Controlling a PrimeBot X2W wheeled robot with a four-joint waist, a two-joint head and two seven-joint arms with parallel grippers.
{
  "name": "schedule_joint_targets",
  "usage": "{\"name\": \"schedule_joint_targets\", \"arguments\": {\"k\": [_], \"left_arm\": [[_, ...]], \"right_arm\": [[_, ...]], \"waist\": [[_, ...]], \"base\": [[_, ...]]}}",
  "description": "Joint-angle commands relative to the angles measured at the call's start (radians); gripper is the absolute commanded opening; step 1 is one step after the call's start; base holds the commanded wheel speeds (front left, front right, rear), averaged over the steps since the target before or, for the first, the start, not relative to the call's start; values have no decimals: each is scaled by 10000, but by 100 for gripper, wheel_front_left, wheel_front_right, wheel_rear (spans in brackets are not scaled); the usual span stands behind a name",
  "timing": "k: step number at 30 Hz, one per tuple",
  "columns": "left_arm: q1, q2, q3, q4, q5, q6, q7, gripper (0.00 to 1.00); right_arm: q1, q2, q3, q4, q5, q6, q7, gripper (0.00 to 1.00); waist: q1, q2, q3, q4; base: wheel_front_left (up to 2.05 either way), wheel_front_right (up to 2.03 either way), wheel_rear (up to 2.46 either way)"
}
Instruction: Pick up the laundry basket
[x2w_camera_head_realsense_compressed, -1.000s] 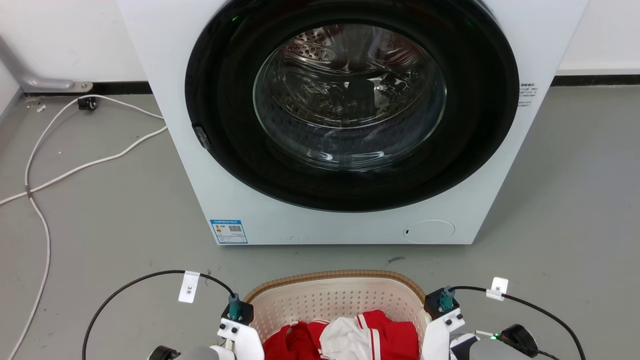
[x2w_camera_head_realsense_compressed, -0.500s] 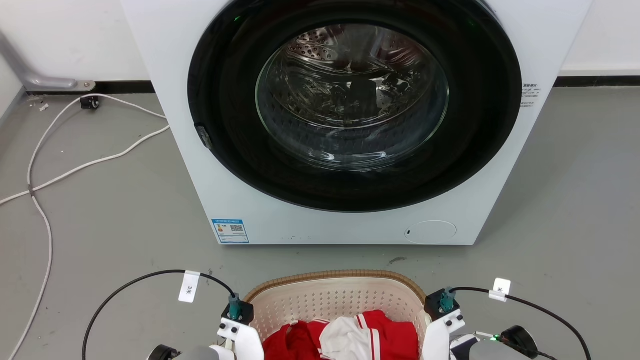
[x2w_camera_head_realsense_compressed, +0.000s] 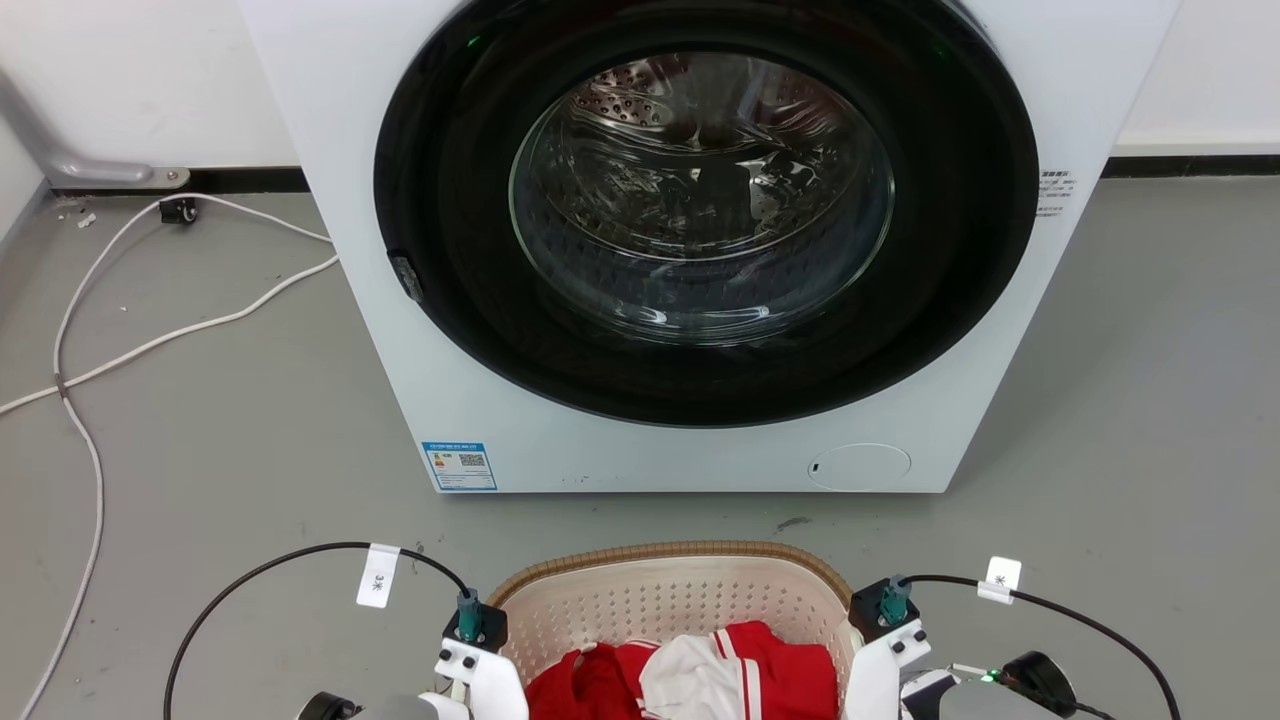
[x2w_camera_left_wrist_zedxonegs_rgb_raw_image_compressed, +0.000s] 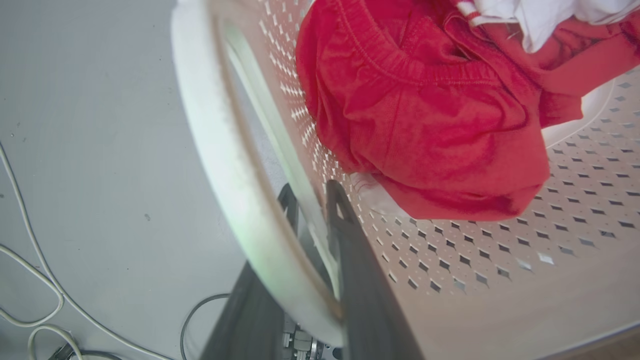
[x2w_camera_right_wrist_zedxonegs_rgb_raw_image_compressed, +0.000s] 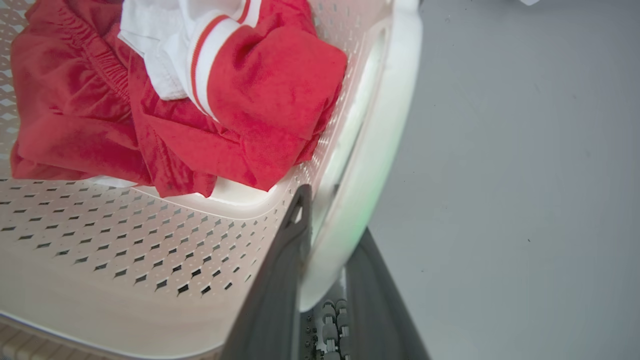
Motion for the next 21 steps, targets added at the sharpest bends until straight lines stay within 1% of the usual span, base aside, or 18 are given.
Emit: {"name": "schedule_joint_targets", "arguments": {"k": [1, 21], "left_arm": [[-148, -179, -93, -108, 4, -115, -80, 0], [-197, -167, -298, -54, -94, -115, -208, 0]], "right_arm": [[-154, 197, 83, -111, 25, 49, -89, 0], [-178, 198, 449, -74, 337, 51, -180, 0]], "waist": [[0, -1, 2, -3], [0, -1, 41, -9]], "base": [[0, 0, 0], [0, 0, 0]]}}
